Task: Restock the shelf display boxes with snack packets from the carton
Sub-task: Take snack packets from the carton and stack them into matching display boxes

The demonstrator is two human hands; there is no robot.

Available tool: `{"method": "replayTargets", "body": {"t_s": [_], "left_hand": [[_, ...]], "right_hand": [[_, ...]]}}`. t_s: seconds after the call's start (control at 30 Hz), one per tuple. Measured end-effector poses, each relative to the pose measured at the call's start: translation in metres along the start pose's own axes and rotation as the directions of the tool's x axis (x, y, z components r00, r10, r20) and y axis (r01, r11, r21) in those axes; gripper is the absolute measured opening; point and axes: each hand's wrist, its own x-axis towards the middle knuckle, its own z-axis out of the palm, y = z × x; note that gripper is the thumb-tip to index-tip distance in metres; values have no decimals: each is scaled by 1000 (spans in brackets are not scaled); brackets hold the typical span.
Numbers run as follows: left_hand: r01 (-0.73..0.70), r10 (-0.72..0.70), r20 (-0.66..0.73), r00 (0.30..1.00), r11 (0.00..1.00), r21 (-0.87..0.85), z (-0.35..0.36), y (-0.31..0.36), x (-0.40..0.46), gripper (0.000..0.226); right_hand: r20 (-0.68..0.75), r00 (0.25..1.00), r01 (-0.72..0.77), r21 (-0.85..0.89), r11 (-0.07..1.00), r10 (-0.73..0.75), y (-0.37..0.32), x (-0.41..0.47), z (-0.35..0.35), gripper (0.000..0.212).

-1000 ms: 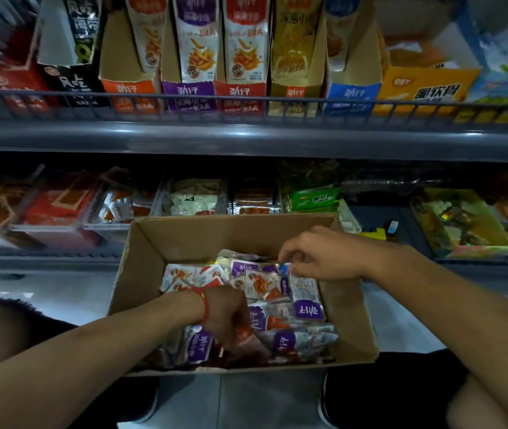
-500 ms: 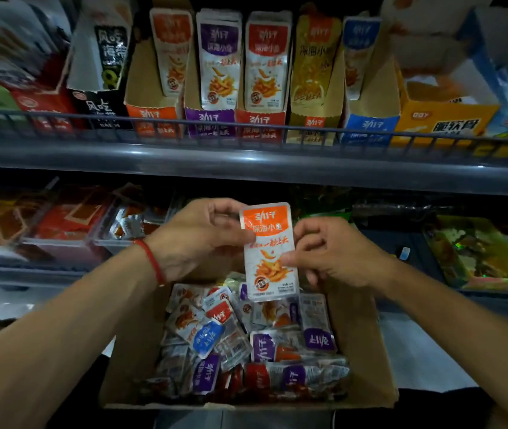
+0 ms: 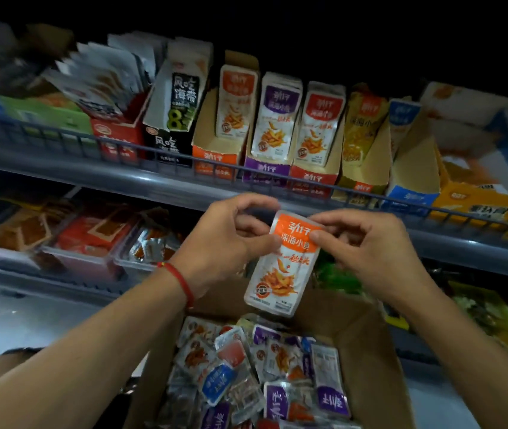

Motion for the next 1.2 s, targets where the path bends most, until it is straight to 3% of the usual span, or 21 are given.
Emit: {"method": "replayTargets", "body": {"t_s": [0.13, 0.17, 0.23, 0.27, 0.33, 0.5, 0.63, 0.97, 1.2], "left_hand": [[-146, 97, -266, 959, 975, -170, -24, 6, 8, 18], [-204, 156, -370, 916, 974, -94, -32, 3, 12, 12], [-231, 354, -477, 805, 926, 299, -43, -3, 19, 17], [-208, 463, -462, 756, 840, 502, -49, -5, 22, 25], [-213, 594, -362, 718, 683, 699, -54, -8, 28, 41], [-181, 552, -187, 813, 544, 819, -52, -8, 33, 57], [-118, 457, -156, 875, 515, 849, -50, -11, 31, 64], [-140, 419, -130, 899, 556, 820, -54, -6, 29, 56], [-126, 406, -150, 902, 578, 806, -53, -5, 32, 57]], "right_hand": [[-26, 990, 138, -46, 989, -139, -40, 40, -15, 4], [-71, 980, 180, -46, 983, -183, -50, 54, -20, 3], [-183, 942, 261, -120, 958, -280, -69, 83, -32, 4], [-223, 920, 291, -164, 942, -323, -81, 100, -36, 5], [-299, 874, 327, -220, 919, -382, -103, 132, -39, 6], [-327, 840, 286, -411, 865, -433, -123, 201, -11, 22], [-303, 888, 170, -483, 859, -346, -113, 235, 22, 20], [-206, 955, 30, -648, 761, -213, -87, 260, 64, 21], [-209, 935, 4, -801, 598, -286, -93, 276, 64, 16]]}}
